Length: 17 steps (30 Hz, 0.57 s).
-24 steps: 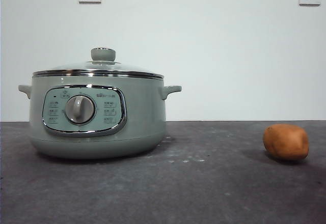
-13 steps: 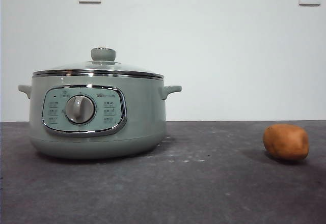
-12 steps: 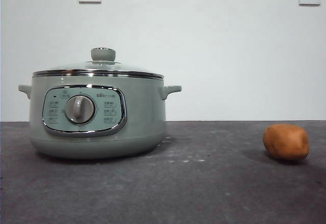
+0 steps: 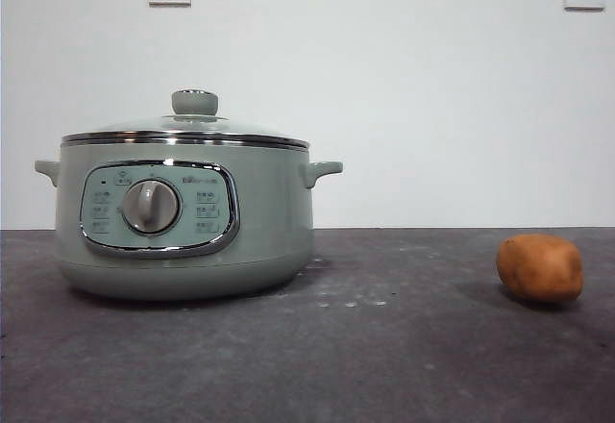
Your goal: Pick up the potato,open the lid,put the potato in the pot,close the lid
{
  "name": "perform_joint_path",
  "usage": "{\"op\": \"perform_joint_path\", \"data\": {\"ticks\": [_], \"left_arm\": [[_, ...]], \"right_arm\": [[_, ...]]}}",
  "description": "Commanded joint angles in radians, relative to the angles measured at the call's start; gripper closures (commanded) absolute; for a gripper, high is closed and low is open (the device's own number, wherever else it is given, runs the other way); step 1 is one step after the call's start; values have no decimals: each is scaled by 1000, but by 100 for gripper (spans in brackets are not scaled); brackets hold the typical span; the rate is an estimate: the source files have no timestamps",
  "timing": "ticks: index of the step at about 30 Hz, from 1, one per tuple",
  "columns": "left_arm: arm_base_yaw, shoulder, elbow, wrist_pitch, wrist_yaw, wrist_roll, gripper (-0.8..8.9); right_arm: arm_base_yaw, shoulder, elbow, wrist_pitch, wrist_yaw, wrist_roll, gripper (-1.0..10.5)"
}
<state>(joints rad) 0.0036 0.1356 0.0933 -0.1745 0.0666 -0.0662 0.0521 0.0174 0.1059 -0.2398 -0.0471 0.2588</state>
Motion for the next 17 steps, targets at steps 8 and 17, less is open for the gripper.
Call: {"op": "perform_joint_path", "data": {"ticks": [8, 17], "left_arm": [[-3, 157, 171, -25, 130, -120, 333], [-4, 414, 429, -238, 234, -121, 180]], "right_arm": [[0, 125, 165, -112, -85, 106, 311], [0, 422, 396, -271, -194, 135, 244]]}}
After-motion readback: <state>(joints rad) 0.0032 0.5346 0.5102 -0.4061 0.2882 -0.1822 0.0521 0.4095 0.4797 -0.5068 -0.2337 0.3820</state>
